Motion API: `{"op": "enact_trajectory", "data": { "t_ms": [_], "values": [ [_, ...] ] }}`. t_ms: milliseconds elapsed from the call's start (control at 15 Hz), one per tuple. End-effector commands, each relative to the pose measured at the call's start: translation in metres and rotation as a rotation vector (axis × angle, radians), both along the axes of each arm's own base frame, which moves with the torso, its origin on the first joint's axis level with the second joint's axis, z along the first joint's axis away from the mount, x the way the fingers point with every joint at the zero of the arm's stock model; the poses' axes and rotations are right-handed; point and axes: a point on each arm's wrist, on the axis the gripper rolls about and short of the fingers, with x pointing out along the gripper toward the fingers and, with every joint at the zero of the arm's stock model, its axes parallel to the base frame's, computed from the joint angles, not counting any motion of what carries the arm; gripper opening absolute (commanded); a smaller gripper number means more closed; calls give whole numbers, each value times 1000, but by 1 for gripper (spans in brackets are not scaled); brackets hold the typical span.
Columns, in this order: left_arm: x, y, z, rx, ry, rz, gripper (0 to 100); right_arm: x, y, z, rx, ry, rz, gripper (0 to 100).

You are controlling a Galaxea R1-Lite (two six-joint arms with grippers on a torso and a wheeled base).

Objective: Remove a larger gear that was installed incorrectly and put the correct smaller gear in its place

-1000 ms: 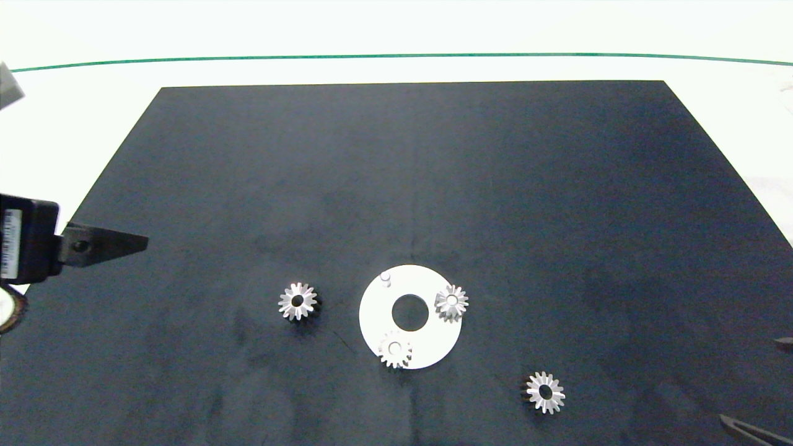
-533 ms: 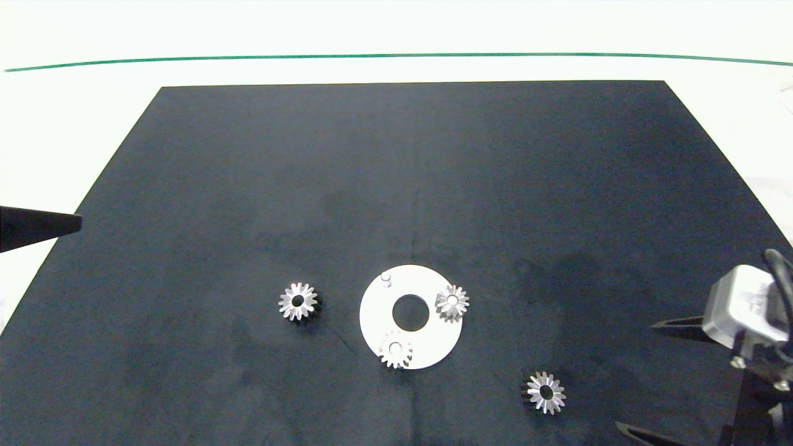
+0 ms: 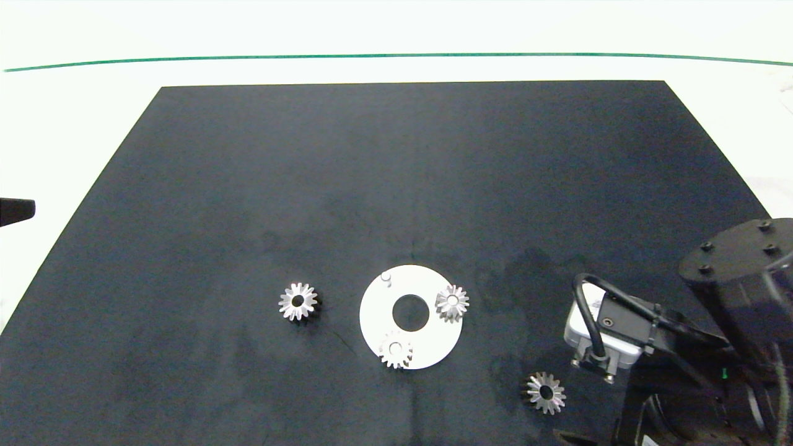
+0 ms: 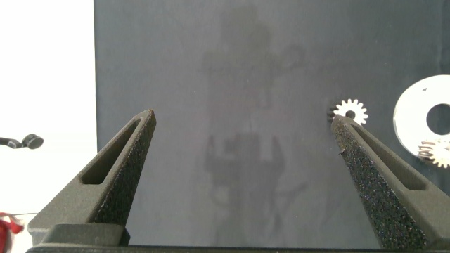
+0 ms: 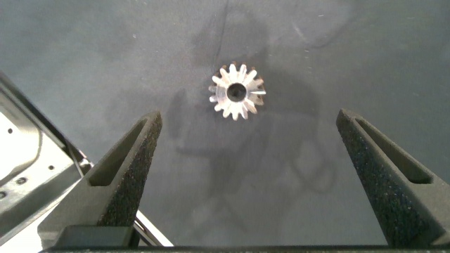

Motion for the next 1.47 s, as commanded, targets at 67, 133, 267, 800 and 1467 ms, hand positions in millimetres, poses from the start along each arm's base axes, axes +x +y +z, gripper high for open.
{"op": "enact_trajectory", "data": {
  "t_ms": [67, 133, 267, 800, 1467],
  "values": [
    [-3, 1, 0, -1, -5, 3, 100, 12, 14, -19, -70, 54, 2, 100],
    [-3, 1, 0, -1, -5, 2, 100, 14, 18, -23, -88, 60, 3, 100],
    [-3, 1, 0, 0, -4, 2, 100, 15, 26, -28, -103, 69, 18, 100],
    [1, 0, -2, 2, 13, -2, 100, 24, 40, -39, -149, 82, 18, 100],
    [1, -2, -6, 1, 24, -21, 100, 29, 41, -43, -158, 96, 3, 86]
  ]
}}
